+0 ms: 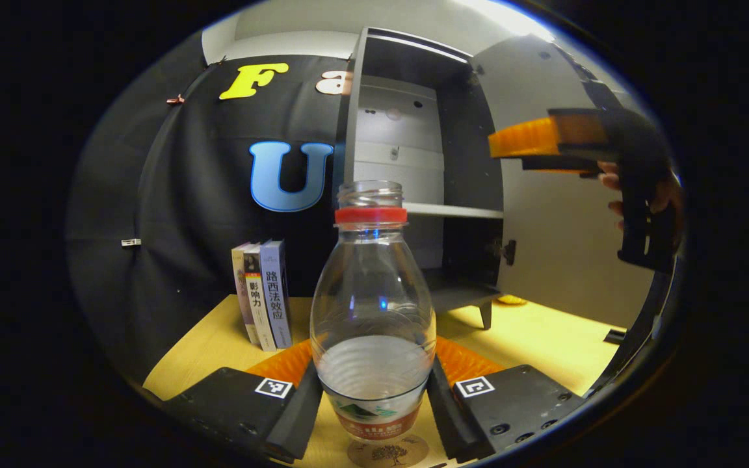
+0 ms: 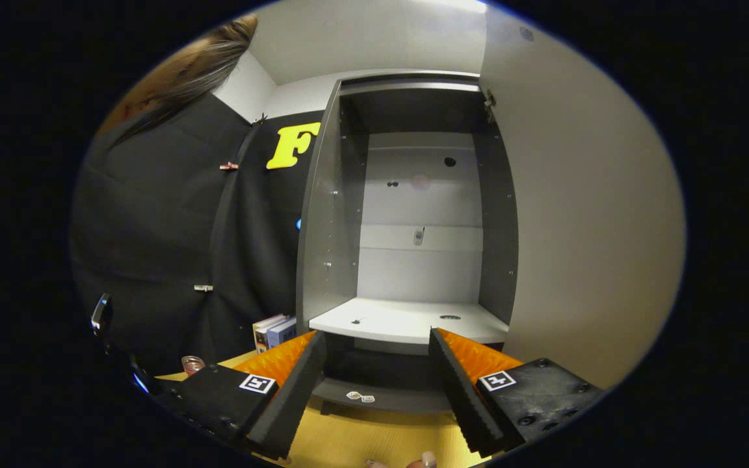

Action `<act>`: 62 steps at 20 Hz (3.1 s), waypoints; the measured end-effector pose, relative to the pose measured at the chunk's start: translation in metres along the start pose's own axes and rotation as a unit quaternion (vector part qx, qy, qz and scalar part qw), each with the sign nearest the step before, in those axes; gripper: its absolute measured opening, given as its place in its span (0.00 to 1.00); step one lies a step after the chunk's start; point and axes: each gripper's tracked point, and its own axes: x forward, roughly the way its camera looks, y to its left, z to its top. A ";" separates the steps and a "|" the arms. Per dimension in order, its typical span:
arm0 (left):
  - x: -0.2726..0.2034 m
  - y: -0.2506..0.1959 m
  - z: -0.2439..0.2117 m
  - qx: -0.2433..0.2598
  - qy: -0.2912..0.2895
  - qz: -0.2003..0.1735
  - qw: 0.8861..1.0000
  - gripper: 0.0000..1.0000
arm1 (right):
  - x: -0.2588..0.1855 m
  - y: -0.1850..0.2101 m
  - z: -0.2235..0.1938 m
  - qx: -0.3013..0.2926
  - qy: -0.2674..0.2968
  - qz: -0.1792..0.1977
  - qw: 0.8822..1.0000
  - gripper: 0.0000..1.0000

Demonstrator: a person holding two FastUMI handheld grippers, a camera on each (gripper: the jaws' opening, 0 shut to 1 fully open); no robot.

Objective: Open the cabinet door with the right hand, grasp the bottle in the cabinet with the left hand and place it on the coaster, then close the cabinet door with the right hand.

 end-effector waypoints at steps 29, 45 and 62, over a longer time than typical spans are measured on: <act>-0.016 -0.019 -0.041 0.029 0.001 -0.025 0.999 0.96 | -0.014 0.029 -0.008 0.028 0.059 0.046 0.997 0.98; -0.026 -0.016 0.249 0.039 -0.088 -0.102 0.990 0.99 | -0.136 -0.024 0.112 -0.002 0.026 -0.073 0.997 0.98; 0.035 -0.132 0.277 -0.028 -0.060 -0.172 0.983 0.95 | -0.251 -0.234 0.132 -0.032 0.027 -0.277 0.960 0.95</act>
